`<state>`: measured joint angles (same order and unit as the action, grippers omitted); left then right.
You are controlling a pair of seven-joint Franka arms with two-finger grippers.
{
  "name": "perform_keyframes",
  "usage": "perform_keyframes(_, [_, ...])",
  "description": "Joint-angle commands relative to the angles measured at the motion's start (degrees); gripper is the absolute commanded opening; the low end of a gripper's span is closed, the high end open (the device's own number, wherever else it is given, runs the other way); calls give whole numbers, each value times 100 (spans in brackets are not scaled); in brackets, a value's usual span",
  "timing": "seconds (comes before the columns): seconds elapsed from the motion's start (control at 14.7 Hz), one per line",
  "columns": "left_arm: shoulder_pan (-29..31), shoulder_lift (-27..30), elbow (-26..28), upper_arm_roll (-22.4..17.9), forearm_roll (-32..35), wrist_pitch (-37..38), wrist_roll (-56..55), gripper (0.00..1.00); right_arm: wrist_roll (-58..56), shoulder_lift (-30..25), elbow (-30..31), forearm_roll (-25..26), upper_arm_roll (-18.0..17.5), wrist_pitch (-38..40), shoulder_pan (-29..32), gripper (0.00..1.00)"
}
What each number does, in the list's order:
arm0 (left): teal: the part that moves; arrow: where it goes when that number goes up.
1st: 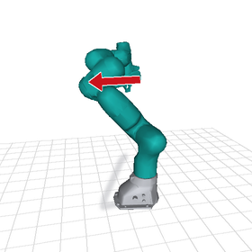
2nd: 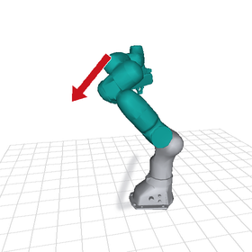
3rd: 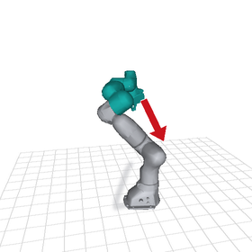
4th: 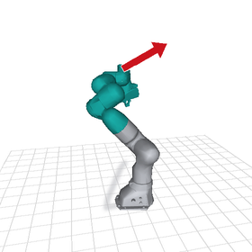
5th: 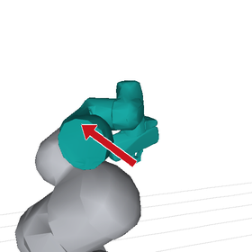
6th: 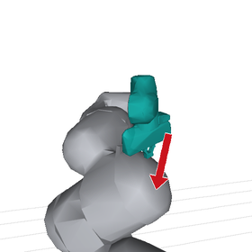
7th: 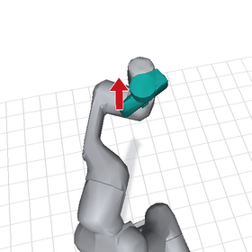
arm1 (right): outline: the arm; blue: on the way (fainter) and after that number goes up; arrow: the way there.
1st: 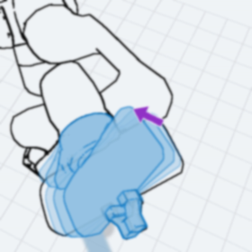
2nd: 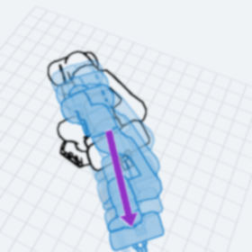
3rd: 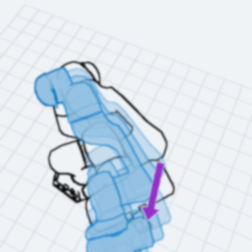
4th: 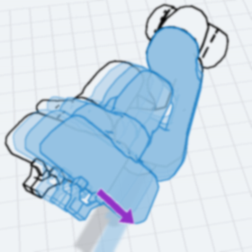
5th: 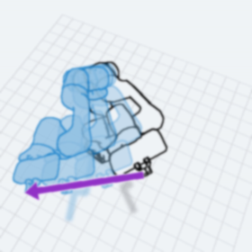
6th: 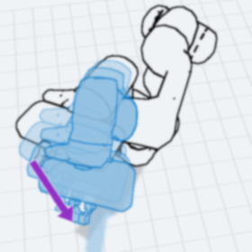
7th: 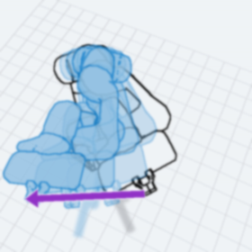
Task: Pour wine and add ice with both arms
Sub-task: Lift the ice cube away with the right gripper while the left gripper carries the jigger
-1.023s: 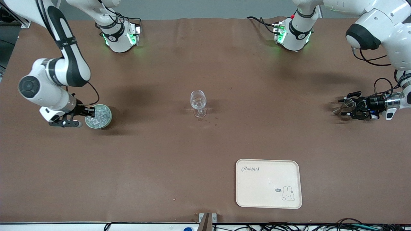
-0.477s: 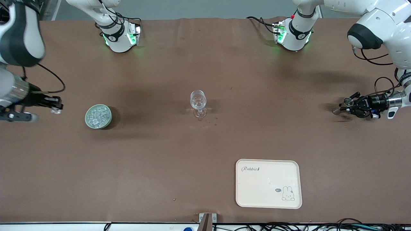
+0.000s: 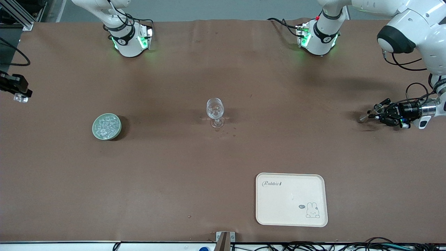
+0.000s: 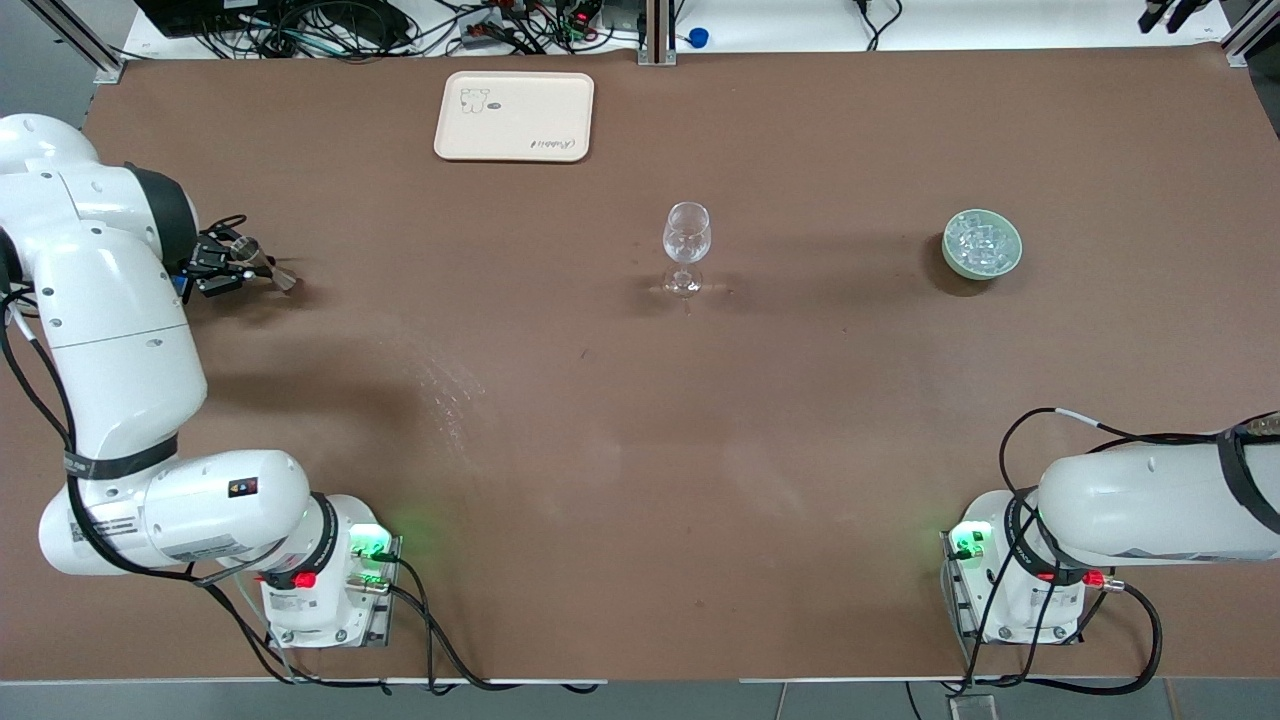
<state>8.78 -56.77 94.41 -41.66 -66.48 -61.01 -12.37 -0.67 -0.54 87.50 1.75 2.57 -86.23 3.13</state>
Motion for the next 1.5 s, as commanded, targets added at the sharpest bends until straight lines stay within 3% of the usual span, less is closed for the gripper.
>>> perform_keyframes(0.0, [-131,236,42,0,-23,221,-177,1,41,-77,91,10,-73,-43,153,2])
perform_keyframes(0.48, [-131,1070,296,904,65,239,-1117,1,49,-60,91,-34,-73,19,118,0])
perform_keyframes(0.61, [-149,1491,629,1159,73,-6,-1206,0,49,-51,91,-43,-73,27,100,0])
perform_keyframes(0.89, [-114,2696,1587,2072,108,-833,-1871,1,49,-42,83,-43,-73,19,74,0])
perform_keyframes(1.43, [-114,3312,1651,3118,126,-1158,-2348,0,49,-42,83,-43,-73,63,65,0])
